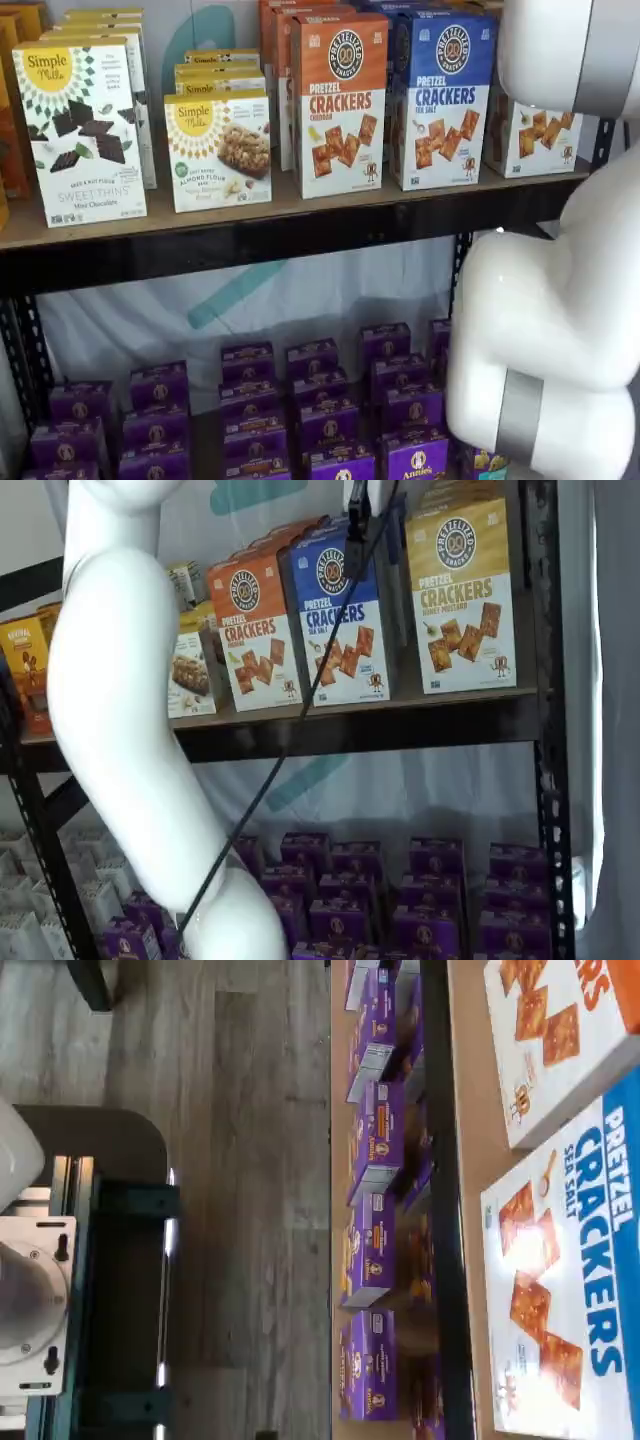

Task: Retrieve the yellow and white box located on the top shelf, the sixth one from the left

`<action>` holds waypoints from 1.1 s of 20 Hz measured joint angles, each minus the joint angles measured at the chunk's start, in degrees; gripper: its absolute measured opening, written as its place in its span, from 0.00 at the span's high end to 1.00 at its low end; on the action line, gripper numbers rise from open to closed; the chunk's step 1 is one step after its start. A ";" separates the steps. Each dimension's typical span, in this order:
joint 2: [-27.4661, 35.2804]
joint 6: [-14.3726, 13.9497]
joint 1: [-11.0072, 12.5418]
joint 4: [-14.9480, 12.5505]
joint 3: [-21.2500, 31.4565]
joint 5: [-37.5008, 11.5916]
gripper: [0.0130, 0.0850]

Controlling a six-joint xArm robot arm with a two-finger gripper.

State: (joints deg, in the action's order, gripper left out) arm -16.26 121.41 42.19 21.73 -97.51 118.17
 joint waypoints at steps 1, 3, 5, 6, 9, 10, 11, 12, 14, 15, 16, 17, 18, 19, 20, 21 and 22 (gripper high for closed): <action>0.01 0.05 -0.89 -1.78 -0.21 0.03 0.00; -0.55 0.05 -4.21 -7.58 -0.10 -0.09 0.00; -1.24 -0.23 -4.58 -8.01 0.72 -0.35 0.00; -1.41 -0.32 -4.55 -7.74 0.90 -0.44 0.00; -1.78 -0.59 -3.17 -4.79 1.17 -1.20 0.00; -1.88 -0.67 -2.56 -3.47 1.21 -1.62 0.00; -2.07 -0.75 -1.75 -1.75 1.43 -2.33 0.00; -2.15 -0.84 -0.97 -0.09 1.55 -3.07 0.00; -2.60 -0.91 0.40 2.92 2.26 -5.14 0.00; -3.27 -0.87 1.18 4.79 3.34 -7.05 0.00; -4.16 -0.68 1.77 6.43 4.82 -9.47 0.00; -5.00 -0.42 2.18 7.85 6.26 -12.18 0.00; -5.53 -0.18 2.38 8.73 7.24 -14.21 0.00; -5.95 0.11 2.49 9.43 8.10 -16.18 0.00; -6.32 0.57 2.52 10.06 9.04 -18.61 0.00; -6.56 1.11 2.39 10.17 9.77 -20.80 0.00; -6.78 1.63 2.24 10.20 10.43 -22.74 0.00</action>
State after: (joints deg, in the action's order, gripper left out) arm -23.03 123.04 44.43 31.92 -87.08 95.42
